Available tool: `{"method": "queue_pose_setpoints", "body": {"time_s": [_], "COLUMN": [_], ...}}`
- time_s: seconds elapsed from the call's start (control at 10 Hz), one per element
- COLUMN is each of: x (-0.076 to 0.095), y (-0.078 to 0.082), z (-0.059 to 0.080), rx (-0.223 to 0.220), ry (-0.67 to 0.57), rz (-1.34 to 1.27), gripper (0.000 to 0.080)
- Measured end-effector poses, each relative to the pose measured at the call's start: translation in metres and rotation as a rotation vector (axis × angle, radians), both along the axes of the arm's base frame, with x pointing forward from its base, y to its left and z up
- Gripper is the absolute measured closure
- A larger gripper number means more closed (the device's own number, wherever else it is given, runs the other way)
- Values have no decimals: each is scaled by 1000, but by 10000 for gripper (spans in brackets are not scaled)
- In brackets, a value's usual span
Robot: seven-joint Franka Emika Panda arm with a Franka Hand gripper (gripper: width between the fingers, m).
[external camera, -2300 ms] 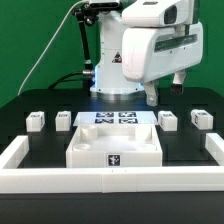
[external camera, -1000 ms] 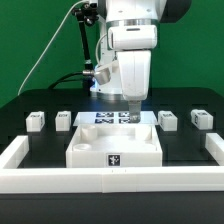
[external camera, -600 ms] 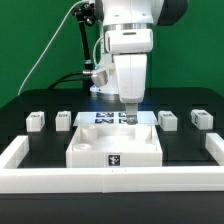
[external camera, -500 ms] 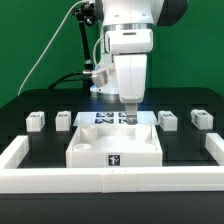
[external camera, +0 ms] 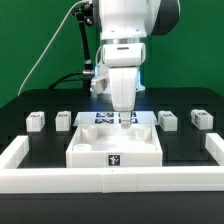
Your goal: Assemble square table
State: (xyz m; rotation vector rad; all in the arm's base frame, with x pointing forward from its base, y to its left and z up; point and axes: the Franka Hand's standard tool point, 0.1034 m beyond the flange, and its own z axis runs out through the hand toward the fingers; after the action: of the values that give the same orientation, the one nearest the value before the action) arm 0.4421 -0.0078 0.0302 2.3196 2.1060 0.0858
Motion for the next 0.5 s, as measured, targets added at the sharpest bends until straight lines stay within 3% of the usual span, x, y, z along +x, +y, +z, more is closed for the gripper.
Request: {"method": "queue_pose_setpoints", "body": {"time_s": [0.5], "x": [-11], "y": [-1], "z": [-23], "rx": [13], "ry": [21], "rz": [-37], "gripper": [150]}}
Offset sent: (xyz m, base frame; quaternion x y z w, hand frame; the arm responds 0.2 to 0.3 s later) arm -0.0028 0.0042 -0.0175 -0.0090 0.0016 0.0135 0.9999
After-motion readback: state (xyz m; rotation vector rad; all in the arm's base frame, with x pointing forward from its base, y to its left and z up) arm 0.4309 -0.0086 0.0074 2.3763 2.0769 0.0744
